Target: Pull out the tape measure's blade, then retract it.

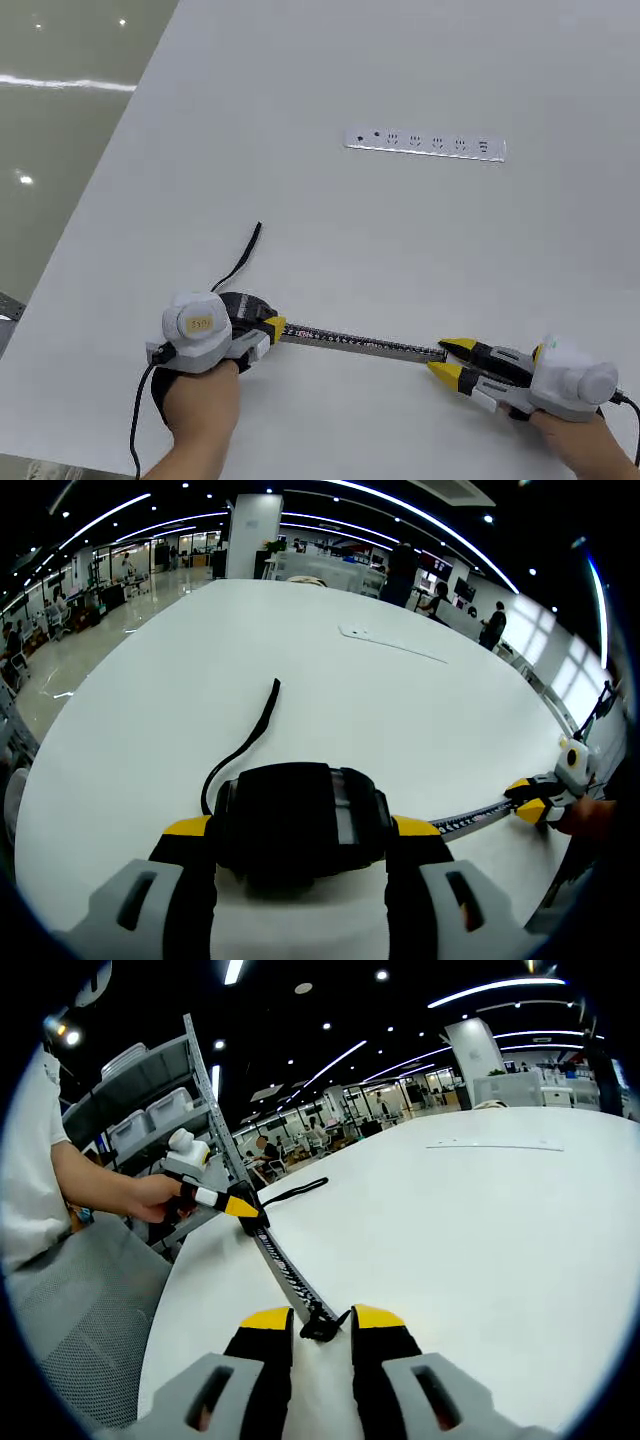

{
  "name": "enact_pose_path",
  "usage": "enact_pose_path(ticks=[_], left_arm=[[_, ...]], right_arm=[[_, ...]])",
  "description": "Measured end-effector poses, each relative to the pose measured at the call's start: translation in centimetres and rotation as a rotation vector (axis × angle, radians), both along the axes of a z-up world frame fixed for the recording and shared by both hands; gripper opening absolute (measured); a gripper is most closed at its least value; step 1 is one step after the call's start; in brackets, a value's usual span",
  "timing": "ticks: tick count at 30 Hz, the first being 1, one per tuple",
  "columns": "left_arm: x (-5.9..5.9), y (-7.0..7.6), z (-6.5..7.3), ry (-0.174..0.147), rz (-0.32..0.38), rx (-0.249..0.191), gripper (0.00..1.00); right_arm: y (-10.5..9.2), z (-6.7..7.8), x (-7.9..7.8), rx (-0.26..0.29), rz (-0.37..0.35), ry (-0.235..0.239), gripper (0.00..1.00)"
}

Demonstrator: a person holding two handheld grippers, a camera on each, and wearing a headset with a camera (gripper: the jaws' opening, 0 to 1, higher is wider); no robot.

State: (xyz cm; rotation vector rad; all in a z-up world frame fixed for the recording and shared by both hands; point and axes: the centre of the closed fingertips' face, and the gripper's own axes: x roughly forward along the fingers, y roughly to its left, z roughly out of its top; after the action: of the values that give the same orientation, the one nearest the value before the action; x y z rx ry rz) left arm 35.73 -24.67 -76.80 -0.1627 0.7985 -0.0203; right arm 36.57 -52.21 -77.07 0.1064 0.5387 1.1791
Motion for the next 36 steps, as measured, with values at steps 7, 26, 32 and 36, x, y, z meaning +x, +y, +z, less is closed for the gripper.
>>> enact_pose_path(ticks=[7,26,32,36], left_arm=[[0.02,0.0,-0.06,0.001,0.0,0.0,0.67],[0.0,-0.01,-0.03,0.003,0.001,0.001,0.66],[-0.04,0.01,-0.04,0.007,0.006,0.006,0.66],[-0.05,0.04,-0.05,0.01,0.005,0.007,0.65]], right_arm=[[-0.09,-0.17,0.13,-0.003,-0.003,0.004,0.18],[0.09,0.0,-0.38,-0.089,0.035,-0.25,0.15],[0.0,-0.03,-0.18,-0.108,0.022,-0.291,0.14],[0.77,-0.45,-0.34,-0.12,0.037,-0.292,0.12]])
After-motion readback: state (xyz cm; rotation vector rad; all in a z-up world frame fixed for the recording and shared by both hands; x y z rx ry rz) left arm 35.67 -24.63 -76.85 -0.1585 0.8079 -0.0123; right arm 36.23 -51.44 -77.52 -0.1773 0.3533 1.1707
